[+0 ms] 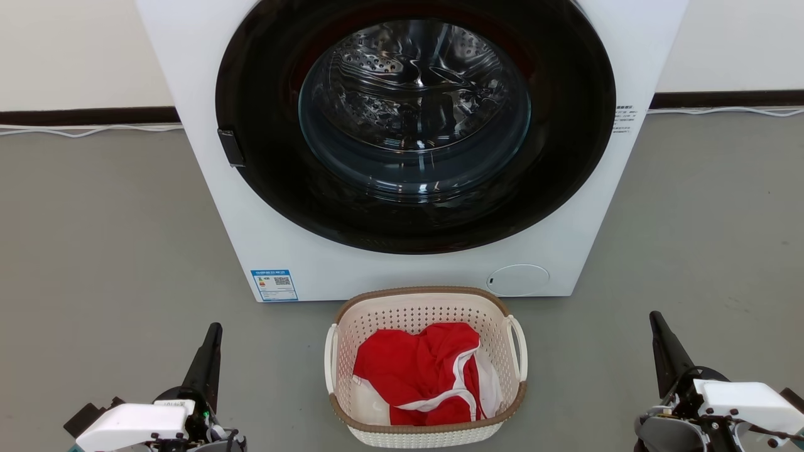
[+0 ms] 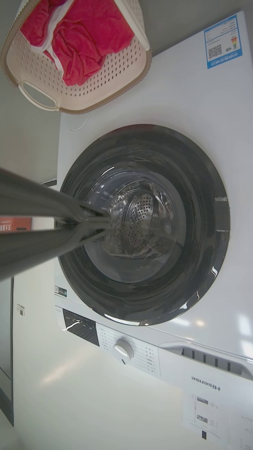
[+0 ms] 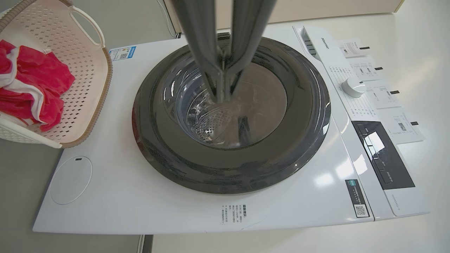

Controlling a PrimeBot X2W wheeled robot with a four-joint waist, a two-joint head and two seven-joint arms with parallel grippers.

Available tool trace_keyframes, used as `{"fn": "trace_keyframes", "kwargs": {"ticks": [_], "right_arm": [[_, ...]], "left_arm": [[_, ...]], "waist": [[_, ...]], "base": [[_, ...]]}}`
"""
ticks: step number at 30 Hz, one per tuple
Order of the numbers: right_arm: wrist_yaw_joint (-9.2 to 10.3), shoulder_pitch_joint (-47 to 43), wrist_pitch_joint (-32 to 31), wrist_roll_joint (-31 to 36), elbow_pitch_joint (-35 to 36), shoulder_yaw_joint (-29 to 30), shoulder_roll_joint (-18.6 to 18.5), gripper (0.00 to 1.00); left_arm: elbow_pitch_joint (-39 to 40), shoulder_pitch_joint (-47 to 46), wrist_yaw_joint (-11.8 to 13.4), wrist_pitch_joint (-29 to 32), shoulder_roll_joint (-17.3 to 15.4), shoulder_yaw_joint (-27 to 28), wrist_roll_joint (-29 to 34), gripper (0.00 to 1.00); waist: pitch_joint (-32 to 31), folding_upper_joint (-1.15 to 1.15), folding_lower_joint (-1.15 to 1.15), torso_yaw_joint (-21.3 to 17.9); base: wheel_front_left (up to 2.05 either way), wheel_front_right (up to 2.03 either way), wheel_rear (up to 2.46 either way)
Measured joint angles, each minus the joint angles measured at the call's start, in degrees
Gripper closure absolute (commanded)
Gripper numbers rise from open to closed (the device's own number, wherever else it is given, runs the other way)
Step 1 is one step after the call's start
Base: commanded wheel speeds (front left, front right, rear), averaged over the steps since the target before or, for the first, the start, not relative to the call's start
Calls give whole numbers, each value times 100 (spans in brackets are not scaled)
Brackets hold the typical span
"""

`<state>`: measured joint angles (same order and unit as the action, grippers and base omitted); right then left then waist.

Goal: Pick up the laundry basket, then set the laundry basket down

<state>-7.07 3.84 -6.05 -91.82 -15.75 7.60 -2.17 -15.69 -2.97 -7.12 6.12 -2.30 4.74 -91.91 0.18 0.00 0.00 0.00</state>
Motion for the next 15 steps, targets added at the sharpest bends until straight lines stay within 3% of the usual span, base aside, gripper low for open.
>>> {"fn": "trace_keyframes", "kwargs": {"ticks": [15], "right_arm": [[0,0,0,0,0,0,0,100]], "left_arm": [[0,0,0,0,0,0,0,100]], "waist": [[0,0,0,0]], "base": [[0,0,0]]}}
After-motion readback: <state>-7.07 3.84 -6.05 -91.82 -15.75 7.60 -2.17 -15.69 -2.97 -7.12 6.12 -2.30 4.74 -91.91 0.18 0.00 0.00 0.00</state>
